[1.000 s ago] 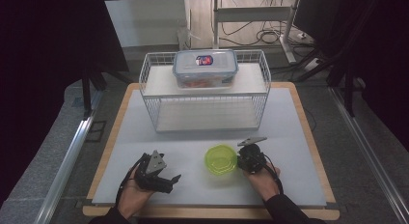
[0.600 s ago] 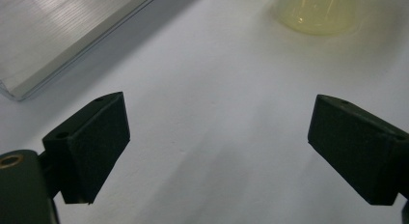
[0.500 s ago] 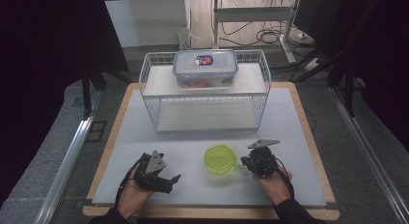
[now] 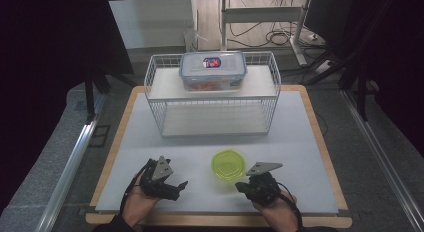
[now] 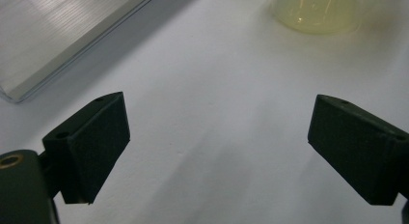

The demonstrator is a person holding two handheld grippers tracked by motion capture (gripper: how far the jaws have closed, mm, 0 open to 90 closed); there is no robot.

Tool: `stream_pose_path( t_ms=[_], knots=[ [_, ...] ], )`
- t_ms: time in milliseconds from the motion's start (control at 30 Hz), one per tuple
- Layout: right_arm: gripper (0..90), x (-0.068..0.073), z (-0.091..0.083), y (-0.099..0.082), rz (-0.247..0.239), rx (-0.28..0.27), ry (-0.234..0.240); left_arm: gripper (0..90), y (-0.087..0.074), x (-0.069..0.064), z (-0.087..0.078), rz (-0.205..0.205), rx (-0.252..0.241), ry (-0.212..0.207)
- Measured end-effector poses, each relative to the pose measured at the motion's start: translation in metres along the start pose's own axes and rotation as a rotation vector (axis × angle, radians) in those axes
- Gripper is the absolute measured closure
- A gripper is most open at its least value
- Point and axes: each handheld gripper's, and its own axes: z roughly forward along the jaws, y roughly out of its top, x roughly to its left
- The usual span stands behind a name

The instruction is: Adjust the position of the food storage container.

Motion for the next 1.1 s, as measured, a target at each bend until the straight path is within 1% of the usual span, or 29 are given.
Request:
stream_pose_path(
  t_ms=[67,200,267,333,467,567,867,1100],
  knots=[
    [89.7,0.009,0.007,0.004,-0.018,0.008,0.019,7.4,0.0,0.0,0.0,0.0,0.0,-0.001],
    [89.7,0.018,0.019,0.012,-0.042,0.019,0.043,7.4,0.0,0.0,0.0,0.0,0.0,-0.002],
    [89.7,0.02,0.024,0.016,-0.057,0.023,0.048,7.4,0.0,0.0,0.0,0.001,0.0,-0.003],
    [89.7,0.02,0.026,0.018,-0.058,0.025,0.045,7.4,0.0,0.0,0.0,0.001,0.0,-0.003],
    [89.7,0.014,0.024,0.018,-0.041,0.021,0.04,7.4,0.0,0.0,0.0,0.004,0.001,-0.003],
    [89.7,0.009,0.02,0.017,-0.031,0.017,0.026,7.4,0.0,-0.001,0.001,0.005,0.002,-0.002],
    [89.5,-0.011,0.009,0.009,0.008,0.016,-0.024,7.4,0.0,-0.001,0.001,0.004,0.004,-0.005],
    [89.1,-0.03,0.001,-0.001,0.044,0.021,-0.071,7.4,0.0,-0.001,0.001,0.003,0.006,-0.005]
  ],
)
